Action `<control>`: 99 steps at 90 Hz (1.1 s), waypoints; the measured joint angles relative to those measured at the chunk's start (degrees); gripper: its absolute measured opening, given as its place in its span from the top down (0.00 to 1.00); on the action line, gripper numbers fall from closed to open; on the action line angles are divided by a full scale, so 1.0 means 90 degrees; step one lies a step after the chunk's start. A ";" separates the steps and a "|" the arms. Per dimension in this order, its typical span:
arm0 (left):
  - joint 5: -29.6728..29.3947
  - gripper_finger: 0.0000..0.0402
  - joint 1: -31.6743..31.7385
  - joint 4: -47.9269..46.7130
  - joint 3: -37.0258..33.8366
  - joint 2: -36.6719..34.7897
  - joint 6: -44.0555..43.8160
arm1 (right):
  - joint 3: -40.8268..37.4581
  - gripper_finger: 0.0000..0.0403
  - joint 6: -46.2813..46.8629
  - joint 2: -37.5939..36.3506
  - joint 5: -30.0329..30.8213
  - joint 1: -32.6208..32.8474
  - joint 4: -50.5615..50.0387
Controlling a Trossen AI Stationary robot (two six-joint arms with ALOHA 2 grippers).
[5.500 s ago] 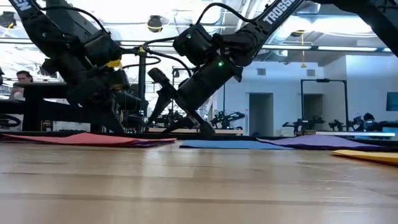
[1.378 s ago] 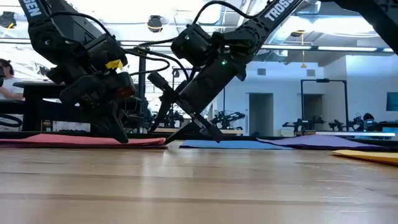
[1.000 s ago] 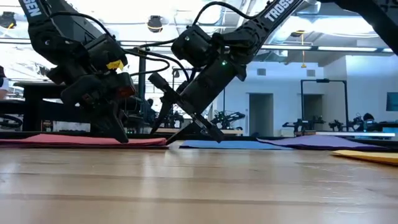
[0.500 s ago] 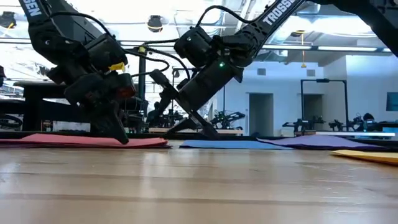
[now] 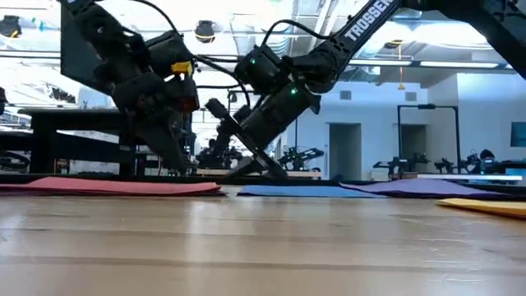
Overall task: Organize paper
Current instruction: Put the pink paper into the bottom center of the table
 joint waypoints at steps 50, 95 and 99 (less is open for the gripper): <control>-0.0222 0.71 0.0246 0.1127 -0.1175 -0.0010 -0.0220 | 0.0002 0.43 -0.0277 0.0002 -0.0104 0.0072 -0.0158; -0.0274 0.71 0.0246 0.1024 -0.1173 -0.0002 -0.0118 | 0.0005 0.47 -0.0425 -0.0612 -0.0352 0.0022 -0.0479; -0.0274 0.71 0.0246 0.1028 -0.1173 -0.0002 -0.0116 | 0.0005 0.47 -0.0425 -0.0612 -0.0354 0.0029 -0.0529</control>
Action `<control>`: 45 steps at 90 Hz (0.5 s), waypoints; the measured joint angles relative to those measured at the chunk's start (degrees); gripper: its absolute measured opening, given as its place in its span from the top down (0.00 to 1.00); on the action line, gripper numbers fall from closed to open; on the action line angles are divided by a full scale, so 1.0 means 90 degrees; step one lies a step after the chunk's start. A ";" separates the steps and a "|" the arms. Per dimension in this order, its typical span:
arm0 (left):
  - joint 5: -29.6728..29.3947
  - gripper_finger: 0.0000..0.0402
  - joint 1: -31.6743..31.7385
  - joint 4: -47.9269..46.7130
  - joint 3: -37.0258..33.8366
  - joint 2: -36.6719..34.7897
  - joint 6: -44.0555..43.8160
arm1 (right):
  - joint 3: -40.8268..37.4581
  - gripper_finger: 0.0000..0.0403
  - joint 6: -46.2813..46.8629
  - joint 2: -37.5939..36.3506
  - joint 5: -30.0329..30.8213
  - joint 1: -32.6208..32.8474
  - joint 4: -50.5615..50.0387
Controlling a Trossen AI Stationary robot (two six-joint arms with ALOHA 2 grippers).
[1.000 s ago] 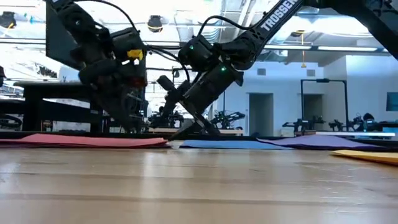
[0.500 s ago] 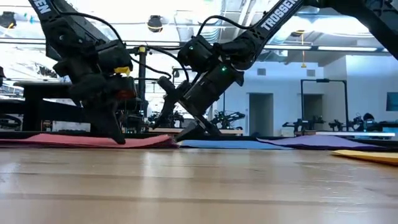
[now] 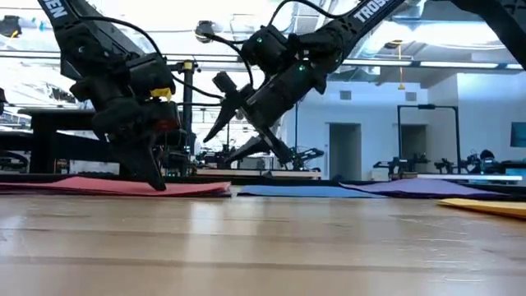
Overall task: Organize paper
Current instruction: Put the pink paper into the bottom center of the table
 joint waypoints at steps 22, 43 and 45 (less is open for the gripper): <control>-0.0011 0.71 0.0000 0.0083 -0.0007 0.0007 0.0004 | -0.0010 0.48 0.0005 0.0005 0.0186 0.0112 -0.0407; -0.0056 0.71 0.0000 0.0256 -0.0015 0.0015 -0.0120 | -0.0026 0.48 0.0583 0.0416 0.0595 0.0247 -0.0317; -0.0056 0.71 0.0000 0.0275 -0.0015 0.0015 -0.0164 | -0.0020 0.48 0.0609 0.0435 0.0620 0.0250 -0.0275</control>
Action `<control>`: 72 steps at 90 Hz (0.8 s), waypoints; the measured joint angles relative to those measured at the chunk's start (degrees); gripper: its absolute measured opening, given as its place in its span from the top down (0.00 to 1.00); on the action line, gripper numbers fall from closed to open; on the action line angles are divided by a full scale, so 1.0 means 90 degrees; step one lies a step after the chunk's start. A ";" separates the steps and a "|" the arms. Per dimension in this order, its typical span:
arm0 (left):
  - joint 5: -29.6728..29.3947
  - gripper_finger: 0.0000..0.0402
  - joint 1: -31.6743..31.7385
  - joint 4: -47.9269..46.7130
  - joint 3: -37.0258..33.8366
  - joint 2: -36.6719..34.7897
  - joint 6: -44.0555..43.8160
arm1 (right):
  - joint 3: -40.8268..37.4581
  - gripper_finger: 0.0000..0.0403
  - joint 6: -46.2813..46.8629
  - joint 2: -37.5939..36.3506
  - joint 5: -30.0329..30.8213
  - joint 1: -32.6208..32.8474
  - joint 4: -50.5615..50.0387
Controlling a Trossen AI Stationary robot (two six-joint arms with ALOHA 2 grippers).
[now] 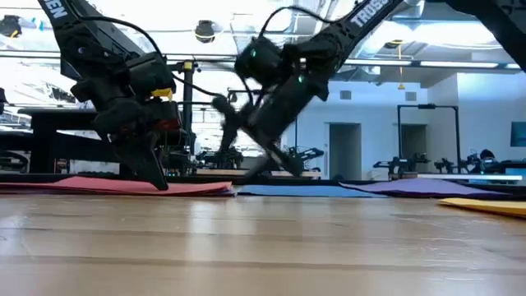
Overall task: Organize paper
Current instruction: Put the pink paper into the bottom center of the table
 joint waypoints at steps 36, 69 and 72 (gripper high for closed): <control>0.0020 0.71 0.0000 0.0059 0.0002 -0.0001 -0.0132 | 0.0010 0.48 -0.0116 -0.0238 -0.0014 -0.0070 -0.0009; 0.0029 0.71 0.0000 0.0051 0.0002 -0.0002 -0.0105 | 0.0015 0.48 -0.0124 -0.0321 0.0047 -0.0042 0.0011; 0.0029 0.71 0.0000 0.0051 0.0005 -0.0002 -0.0101 | 0.0015 0.48 -0.0124 -0.0319 0.0047 -0.0041 0.0067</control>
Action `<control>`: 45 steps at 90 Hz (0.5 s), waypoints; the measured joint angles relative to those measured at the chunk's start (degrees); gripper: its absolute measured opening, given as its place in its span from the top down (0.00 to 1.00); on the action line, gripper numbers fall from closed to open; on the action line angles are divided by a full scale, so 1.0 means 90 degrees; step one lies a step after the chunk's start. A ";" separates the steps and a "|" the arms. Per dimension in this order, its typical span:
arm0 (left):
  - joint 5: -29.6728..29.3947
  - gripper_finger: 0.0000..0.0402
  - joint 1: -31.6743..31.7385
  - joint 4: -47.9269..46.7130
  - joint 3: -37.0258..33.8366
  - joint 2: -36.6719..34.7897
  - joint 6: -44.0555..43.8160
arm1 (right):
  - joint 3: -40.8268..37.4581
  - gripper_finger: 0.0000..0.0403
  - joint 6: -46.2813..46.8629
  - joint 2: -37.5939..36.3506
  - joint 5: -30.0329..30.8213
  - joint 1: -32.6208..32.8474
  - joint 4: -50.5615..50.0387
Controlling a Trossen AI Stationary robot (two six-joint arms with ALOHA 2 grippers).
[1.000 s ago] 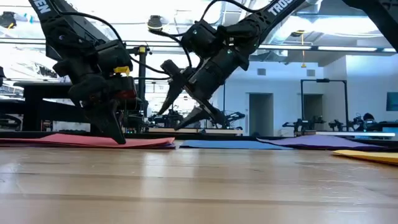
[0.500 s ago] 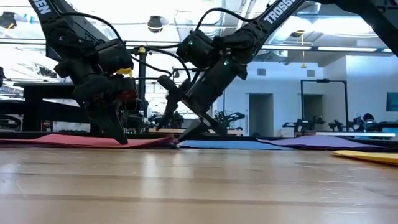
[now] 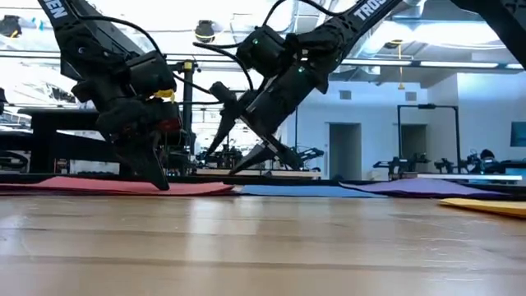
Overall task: Organize paper
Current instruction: Put the pink paper into the bottom center of the table
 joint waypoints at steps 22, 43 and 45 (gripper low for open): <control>0.0007 0.71 0.0002 0.0010 0.0005 -0.0002 -0.0027 | -0.0021 0.48 0.0057 0.0208 0.0152 0.0064 -0.0015; 0.0015 0.71 0.0002 0.0007 0.0005 -0.0002 -0.0067 | 0.0003 0.48 0.0274 0.0399 0.0064 0.0069 0.0182; 0.0015 0.71 0.0001 0.0003 0.0005 -0.0002 -0.0063 | 0.0002 0.48 0.0281 0.0400 0.0028 0.0060 0.0183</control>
